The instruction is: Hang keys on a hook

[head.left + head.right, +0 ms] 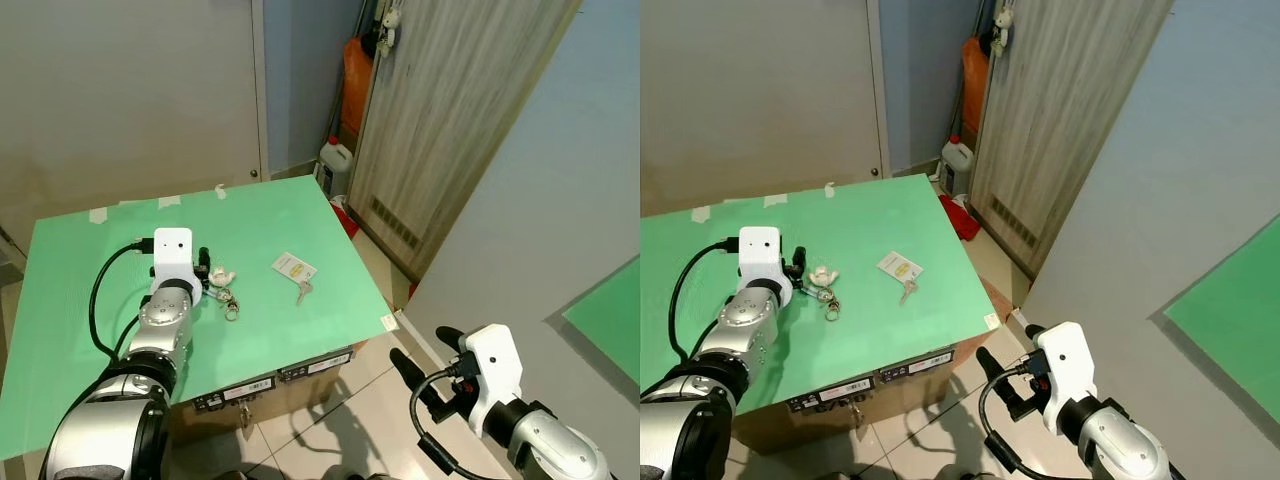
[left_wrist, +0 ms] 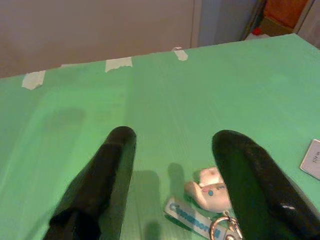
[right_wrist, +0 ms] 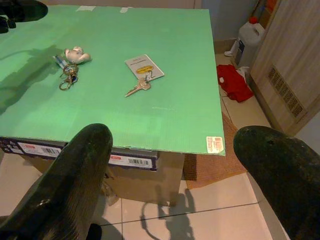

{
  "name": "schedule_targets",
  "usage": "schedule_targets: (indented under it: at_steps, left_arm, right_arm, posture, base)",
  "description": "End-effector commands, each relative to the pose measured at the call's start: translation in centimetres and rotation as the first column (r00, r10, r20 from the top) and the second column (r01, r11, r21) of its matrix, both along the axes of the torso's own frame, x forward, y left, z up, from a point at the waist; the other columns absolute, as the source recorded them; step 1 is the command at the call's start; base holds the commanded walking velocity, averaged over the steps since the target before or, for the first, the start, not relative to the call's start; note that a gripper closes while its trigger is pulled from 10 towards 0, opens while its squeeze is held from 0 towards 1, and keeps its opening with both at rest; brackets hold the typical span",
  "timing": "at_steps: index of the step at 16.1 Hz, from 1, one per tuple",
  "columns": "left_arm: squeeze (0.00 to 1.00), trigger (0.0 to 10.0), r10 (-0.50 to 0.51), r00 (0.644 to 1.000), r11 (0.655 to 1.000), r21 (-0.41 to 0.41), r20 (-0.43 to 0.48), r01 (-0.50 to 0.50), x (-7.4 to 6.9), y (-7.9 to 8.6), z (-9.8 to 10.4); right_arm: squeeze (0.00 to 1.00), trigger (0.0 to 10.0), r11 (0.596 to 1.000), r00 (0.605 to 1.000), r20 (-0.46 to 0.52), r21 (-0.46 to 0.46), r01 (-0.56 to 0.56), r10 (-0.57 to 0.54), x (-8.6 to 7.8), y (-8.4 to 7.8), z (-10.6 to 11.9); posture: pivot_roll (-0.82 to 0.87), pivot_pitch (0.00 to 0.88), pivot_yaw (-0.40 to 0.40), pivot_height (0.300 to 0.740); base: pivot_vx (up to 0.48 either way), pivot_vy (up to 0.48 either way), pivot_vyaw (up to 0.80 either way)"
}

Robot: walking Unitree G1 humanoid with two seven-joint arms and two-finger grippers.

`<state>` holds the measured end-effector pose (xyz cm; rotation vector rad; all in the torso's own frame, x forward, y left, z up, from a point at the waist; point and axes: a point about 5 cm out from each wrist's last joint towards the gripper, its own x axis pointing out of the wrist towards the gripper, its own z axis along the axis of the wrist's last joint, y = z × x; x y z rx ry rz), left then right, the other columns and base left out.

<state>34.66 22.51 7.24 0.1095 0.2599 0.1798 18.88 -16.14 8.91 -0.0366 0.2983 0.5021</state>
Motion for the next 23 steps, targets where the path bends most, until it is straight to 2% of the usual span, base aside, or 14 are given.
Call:
schedule_targets:
  at_steps: [1,4,5,7,10,14,17,21,23]
  left_arm:
    - [1.0,10.0,-0.011,1.0,0.999,-0.038,-0.007,0.011,0.0,-0.5,-0.2]
    - [1.0,10.0,-0.01,1.0,0.996,-0.085,0.012,0.011,0.1,-0.7,-0.1]
    - [0.0,10.0,0.023,1.0,0.994,-0.106,-0.007,-0.023,0.0,-0.6,-0.4]
    - [0.0,10.0,0.071,0.997,0.989,-0.125,-0.031,-0.074,-0.2,-0.1,-0.6]
    - [0.0,10.0,0.072,0.997,0.99,-0.12,-0.031,-0.075,-0.1,0.0,-0.5]
    - [0.0,10.0,0.001,0.998,1.0,-0.025,-0.064,-0.002,-0.1,-0.7,-0.8]
    - [0.0,10.0,-0.028,0.996,0.999,-0.019,-0.082,0.027,-0.2,-1.4,-1.2]
    - [0.0,10.0,-0.031,0.996,0.999,-0.037,-0.087,0.028,-0.1,-1.8,-1.2]
    - [0.0,10.0,-0.052,0.992,0.997,-0.068,-0.114,0.044,-0.2,-2.4,-1.7]
  right_arm:
    - [0.0,10.0,1.0,1.0,0.0,-0.006,0.0,0.0,0.2,0.0,0.0]
    - [0.0,10.0,1.0,0.999,0.026,-0.003,-0.027,0.027,0.2,-0.1,0.8]
    - [0.0,10.0,0.998,0.998,0.032,-0.006,-0.055,0.055,0.0,-0.4,1.4]
    - [0.0,10.0,0.998,0.997,0.027,-0.008,-0.068,0.068,-0.3,-0.5,1.5]
    - [0.0,10.0,0.997,0.997,0.013,-0.023,-0.075,0.076,-0.6,-0.8,1.3]
    - [0.0,10.0,0.996,0.997,0.003,-0.021,-0.083,0.083,-0.9,-0.6,1.2]
    - [0.0,10.0,0.993,0.994,-0.008,-0.034,-0.109,0.109,-1.2,-0.3,1.1]
    - [0.0,10.0,0.993,0.994,-0.028,-0.049,-0.106,0.105,-1.5,-0.6,0.8]
    - [0.0,10.0,0.994,0.994,-0.051,-0.048,-0.1,0.097,-1.8,-0.8,0.4]
  posture:
    - [-0.19,0.097,-0.042,0.74]
    - [-0.2,0.096,-0.043,0.74]
    - [-0.22,0.096,-0.048,0.74]
    - [-0.23,0.095,-0.053,0.74]
    - [-0.23,0.094,-0.059,0.74]
    - [-0.23,0.096,-0.062,0.74]
    - [-0.23,0.1,-0.063,0.74]
    - [-0.24,0.11,-0.065,0.74]
    - [-0.25,0.12,-0.065,0.74]
  base:
    - [0.0,0.0,0.0]
    - [0.0,0.0,0.0]
    - [0.42,0.0,0.0]
    - [0.409,0.249,0.0]
    - [0.41,0.249,0.0]
    - [0.474,0.0,0.0]
    - [0.0,0.0,0.0]
    - [0.0,0.0,0.8]
    - [0.0,0.0,0.0]
